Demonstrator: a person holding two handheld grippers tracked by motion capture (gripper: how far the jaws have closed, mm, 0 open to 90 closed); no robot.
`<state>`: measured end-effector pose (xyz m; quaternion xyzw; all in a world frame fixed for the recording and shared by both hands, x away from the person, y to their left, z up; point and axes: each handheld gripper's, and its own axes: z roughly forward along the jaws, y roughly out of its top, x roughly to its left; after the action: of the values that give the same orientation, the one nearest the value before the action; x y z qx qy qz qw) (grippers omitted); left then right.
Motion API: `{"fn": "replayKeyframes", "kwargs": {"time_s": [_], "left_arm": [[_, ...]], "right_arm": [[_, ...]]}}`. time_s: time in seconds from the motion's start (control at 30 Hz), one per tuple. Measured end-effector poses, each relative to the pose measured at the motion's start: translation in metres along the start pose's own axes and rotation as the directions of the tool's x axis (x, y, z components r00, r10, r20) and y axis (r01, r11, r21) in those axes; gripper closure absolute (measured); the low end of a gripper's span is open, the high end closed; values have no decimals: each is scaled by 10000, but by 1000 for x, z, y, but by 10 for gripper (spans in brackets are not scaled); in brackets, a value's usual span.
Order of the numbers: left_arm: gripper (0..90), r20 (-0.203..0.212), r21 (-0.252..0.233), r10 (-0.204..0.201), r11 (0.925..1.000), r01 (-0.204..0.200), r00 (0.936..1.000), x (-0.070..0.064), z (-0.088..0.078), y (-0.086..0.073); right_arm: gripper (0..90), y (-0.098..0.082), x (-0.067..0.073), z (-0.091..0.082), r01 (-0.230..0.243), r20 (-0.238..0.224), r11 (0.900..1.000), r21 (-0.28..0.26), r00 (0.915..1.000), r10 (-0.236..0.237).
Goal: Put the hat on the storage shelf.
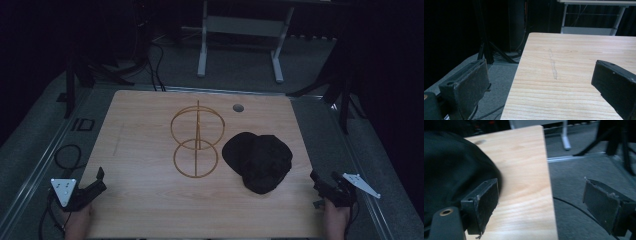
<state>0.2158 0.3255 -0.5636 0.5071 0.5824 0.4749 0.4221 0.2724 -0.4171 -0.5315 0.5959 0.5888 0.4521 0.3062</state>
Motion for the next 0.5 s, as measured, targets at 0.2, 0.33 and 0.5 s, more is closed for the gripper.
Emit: {"fn": "replayKeyframes", "kwargs": {"time_s": [0.2,0.33,0.5], "left_arm": [[18,28,18,-11,10000,11,10000,0,0,0],[18,33,22,-14,10000,14,10000,0,0,0],[18,41,24,-5,10000,5,10000,0,0,0]], "right_arm": [[133,24,7,-4,1292,-1329,9888,744,9840,-1186],[132,37,14,-5,2099,-2189,9712,1124,9587,-1819],[132,49,24,-4,2806,-3018,9506,1330,9250,-2308]]}}
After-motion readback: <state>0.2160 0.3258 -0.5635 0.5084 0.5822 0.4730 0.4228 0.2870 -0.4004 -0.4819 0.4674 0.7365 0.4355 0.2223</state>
